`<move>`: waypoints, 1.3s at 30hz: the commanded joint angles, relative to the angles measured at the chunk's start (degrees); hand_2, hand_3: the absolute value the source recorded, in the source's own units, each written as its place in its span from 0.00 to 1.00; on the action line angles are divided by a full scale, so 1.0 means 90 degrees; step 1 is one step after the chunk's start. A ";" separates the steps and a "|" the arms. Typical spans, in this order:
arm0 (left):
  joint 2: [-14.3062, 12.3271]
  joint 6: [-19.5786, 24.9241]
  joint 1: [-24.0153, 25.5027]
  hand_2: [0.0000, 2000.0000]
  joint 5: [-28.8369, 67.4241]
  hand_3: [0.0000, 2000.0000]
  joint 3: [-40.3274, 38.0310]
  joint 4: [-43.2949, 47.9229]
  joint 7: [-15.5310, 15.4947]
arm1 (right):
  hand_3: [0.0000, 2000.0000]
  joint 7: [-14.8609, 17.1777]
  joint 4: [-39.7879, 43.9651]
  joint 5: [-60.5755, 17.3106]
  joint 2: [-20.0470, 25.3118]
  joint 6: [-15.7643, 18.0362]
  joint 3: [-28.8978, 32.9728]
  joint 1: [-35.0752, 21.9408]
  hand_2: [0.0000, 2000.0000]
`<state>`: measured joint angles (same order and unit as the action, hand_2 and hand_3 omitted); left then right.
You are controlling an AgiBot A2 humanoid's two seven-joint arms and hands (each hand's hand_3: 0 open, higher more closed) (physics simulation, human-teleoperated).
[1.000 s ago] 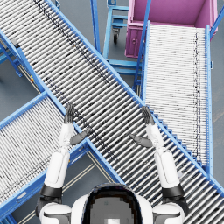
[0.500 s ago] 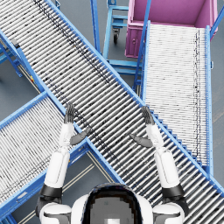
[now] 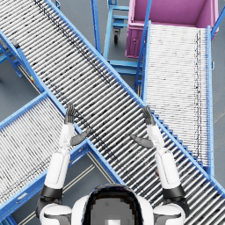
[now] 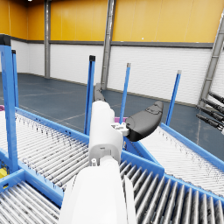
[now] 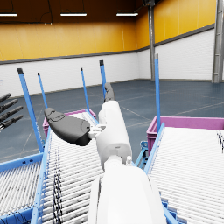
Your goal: Pick up the oil and place it on the left assembly line, put the cola on the right, and keep Sprite still
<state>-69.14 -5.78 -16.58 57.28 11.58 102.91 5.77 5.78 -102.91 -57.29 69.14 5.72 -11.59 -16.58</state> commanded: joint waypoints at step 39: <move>-0.0628 0.0642 -0.0516 0.00 0.2744 0.00 -0.1615 0.1095 -0.0641 | 0.00 -0.0643 -0.0877 -0.1562 0.0574 -0.0635 0.1828 -0.0034 0.00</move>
<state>-74.86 0.00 -21.11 82.00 -2.85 112.49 0.00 0.00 -110.66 -71.34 74.40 0.00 4.15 -16.68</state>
